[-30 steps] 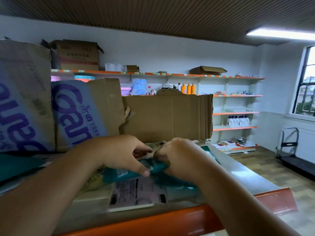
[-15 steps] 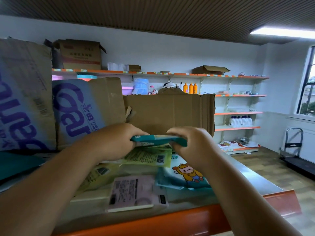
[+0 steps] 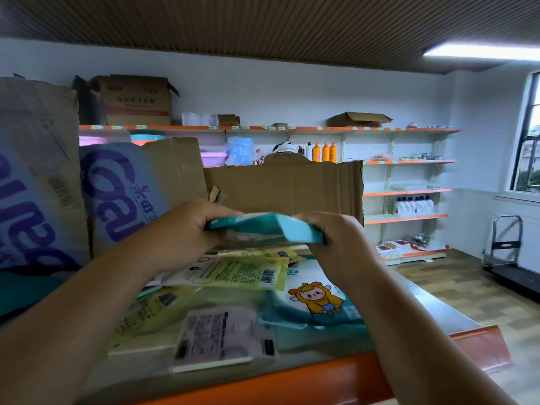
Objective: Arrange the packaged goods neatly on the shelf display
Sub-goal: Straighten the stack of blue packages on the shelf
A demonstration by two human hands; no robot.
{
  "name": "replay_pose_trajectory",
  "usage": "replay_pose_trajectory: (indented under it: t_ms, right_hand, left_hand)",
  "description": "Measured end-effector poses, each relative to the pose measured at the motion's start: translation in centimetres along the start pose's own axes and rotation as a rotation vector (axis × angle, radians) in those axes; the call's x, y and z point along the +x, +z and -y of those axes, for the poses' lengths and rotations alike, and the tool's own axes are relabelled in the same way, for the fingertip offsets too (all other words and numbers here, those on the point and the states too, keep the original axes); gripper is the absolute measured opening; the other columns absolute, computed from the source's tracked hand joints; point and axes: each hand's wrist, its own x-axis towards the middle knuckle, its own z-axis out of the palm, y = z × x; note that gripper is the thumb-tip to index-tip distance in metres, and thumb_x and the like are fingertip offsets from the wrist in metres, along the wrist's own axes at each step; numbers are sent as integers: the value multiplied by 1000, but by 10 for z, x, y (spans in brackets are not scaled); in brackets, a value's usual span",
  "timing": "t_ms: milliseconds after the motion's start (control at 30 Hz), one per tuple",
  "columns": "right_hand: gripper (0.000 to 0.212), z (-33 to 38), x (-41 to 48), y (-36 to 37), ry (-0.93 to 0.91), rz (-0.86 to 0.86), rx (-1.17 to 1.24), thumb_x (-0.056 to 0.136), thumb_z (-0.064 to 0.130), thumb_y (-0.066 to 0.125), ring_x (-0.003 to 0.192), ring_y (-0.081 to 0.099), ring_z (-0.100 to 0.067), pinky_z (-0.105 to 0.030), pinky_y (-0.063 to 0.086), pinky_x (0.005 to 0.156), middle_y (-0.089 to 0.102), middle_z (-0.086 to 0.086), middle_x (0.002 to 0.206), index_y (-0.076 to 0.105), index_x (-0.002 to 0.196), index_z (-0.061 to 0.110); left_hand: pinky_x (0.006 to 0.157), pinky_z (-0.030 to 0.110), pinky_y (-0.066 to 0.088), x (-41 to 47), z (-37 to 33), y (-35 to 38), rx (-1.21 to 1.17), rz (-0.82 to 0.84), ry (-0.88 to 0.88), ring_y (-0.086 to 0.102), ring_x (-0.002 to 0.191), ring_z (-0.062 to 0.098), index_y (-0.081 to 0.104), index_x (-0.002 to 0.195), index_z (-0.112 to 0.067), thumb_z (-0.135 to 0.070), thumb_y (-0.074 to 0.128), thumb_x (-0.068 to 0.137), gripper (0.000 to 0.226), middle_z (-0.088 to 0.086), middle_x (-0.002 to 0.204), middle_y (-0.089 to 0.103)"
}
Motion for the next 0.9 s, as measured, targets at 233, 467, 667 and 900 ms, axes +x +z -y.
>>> replay_pose_trajectory:
  t_ms: [233, 467, 667, 900]
  right_hand:
    - [68, 14, 1, -1, -90, 128, -72, 80, -10, 62, 127, 39, 11, -14, 29, 113, 58, 13, 139, 61, 136, 30]
    - [69, 23, -3, 0, -219, 28, -170, 70, 11, 75, 133, 49, -14, -46, 39, 112, 60, 7, 139, 58, 136, 25]
    - [80, 56, -18, 6, -430, 133, -252, 75, 30, 69, 146, 33, -16, -42, 25, 121, 43, 12, 152, 39, 149, 32]
    - [69, 106, -33, 22, -557, 145, -285, 80, 20, 31, 141, 43, -22, -47, 36, 115, 49, 10, 148, 38, 148, 31]
  left_hand:
    - [102, 14, 42, 5, 13, -6, 175, -177, 117, 53, 111, -16, 64, 108, -60, 7, 77, 80, 74, -40, 115, 57]
    - [96, 47, 49, 0, -6, -11, 590, -348, 280, 61, 121, 18, 72, 122, -34, -6, 63, 76, 55, -10, 127, 68]
    - [100, 52, 47, -41, -19, -26, 792, -402, 261, 58, 126, 22, 69, 127, -34, -27, 89, 73, 58, -7, 131, 66]
    - [101, 42, 39, -102, -13, -66, 971, -393, 249, 56, 128, 18, 66, 129, -37, -39, 75, 79, 51, -10, 130, 67]
